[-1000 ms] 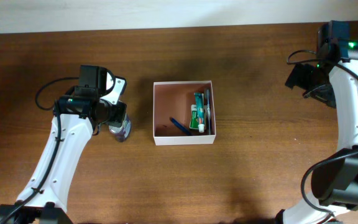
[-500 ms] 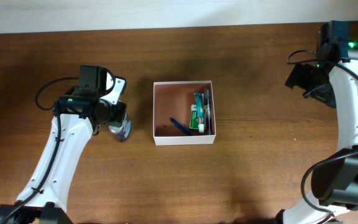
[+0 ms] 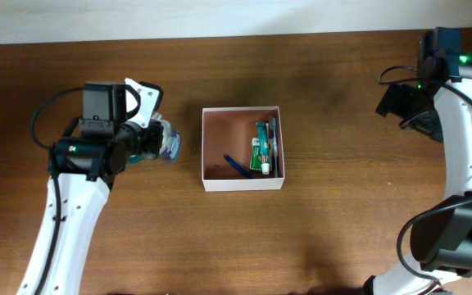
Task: Pack container
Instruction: 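Lift the foam-soap bottle and carry it right over the box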
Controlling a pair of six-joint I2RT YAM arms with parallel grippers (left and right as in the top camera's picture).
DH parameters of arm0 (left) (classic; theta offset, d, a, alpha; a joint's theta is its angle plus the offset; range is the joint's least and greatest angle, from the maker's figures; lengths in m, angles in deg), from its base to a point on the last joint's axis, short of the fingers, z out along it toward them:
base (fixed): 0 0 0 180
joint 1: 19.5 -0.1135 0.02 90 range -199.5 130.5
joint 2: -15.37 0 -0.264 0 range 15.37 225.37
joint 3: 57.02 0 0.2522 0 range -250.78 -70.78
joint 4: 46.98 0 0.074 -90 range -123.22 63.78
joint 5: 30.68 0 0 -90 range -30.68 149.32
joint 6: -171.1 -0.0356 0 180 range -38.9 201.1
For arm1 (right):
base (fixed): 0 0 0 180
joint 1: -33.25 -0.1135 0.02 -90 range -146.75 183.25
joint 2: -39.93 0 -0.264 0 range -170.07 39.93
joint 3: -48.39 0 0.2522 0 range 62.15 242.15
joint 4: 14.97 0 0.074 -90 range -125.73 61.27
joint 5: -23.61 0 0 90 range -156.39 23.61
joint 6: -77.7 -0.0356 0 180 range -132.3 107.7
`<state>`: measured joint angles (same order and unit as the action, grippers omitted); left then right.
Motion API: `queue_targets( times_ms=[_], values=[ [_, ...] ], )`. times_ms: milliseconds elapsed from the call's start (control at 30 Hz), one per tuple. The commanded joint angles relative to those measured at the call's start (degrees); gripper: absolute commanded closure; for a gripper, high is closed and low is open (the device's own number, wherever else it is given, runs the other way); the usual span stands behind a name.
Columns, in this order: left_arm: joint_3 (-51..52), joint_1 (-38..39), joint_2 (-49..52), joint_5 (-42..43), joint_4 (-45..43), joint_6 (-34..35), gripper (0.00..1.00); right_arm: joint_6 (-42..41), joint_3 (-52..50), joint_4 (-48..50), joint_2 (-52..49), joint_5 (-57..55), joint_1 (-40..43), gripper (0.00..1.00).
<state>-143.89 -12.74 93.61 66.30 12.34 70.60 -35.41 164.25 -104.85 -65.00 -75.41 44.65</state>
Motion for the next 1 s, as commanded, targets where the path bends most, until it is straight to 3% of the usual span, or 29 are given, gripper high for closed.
queue_targets(
  times_ms=[0, 400, 800, 967],
  values=[
    [-2.9, 2.1, -3.3, 3.1, -2.9, -2.2, 0.92, 0.3, 0.4, 0.0, 0.4, -0.7, 0.3, 0.02],
    [-10.9, 8.3, -3.4, 3.1, -3.8, -9.8, 0.94, 0.3, 0.4, 0.0, 0.4, -0.7, 0.3, 0.02],
    [-11.1, 10.4, -3.2, 3.4, -8.5, -15.8, 0.95, 0.3, 0.4, 0.0, 0.4, -0.7, 0.3, 0.02],
    [-11.1, 10.4, -3.2, 9.7, -10.1, -17.7, 0.94, 0.3, 0.4, 0.0, 0.4, -0.7, 0.3, 0.02]
  ],
)
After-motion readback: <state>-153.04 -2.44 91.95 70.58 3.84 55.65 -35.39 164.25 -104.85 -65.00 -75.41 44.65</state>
